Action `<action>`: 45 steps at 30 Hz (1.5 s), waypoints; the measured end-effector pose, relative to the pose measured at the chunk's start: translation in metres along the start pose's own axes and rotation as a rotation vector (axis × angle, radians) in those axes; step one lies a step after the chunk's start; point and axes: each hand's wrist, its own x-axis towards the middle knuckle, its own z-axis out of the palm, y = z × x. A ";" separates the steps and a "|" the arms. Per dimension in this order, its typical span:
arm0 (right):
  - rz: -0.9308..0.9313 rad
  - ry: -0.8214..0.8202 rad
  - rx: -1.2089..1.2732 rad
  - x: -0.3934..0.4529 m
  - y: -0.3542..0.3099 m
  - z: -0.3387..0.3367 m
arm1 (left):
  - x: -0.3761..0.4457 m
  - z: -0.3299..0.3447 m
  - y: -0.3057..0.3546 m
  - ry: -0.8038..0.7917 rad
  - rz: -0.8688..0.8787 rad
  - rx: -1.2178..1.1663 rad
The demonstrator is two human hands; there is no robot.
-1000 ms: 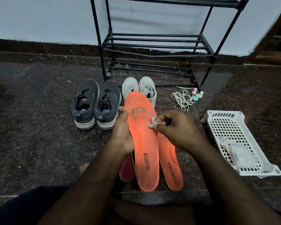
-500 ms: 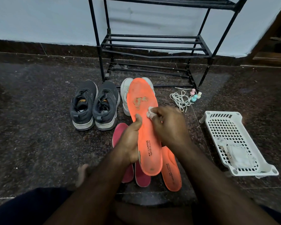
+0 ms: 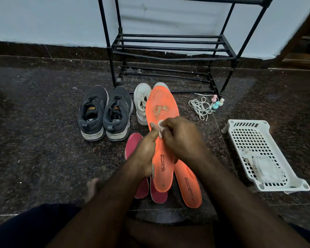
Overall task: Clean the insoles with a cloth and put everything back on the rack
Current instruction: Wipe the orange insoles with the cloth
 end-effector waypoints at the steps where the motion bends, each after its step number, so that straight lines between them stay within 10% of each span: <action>1: -0.016 -0.066 -0.021 -0.002 -0.001 0.003 | 0.000 0.000 0.003 -0.001 0.009 -0.004; 16: -0.001 -0.326 0.086 -0.018 -0.007 -0.010 | -0.004 -0.003 0.030 0.012 0.103 -0.147; 27: 0.132 0.103 0.246 -0.016 -0.005 0.002 | -0.017 0.004 0.025 -0.076 0.085 -0.082; 37: 0.062 -0.333 0.076 -0.022 -0.015 -0.006 | -0.009 0.004 0.022 0.015 0.134 -0.121; 45: 0.004 -0.181 0.169 -0.024 -0.023 0.006 | -0.012 0.008 0.022 0.064 0.086 -0.088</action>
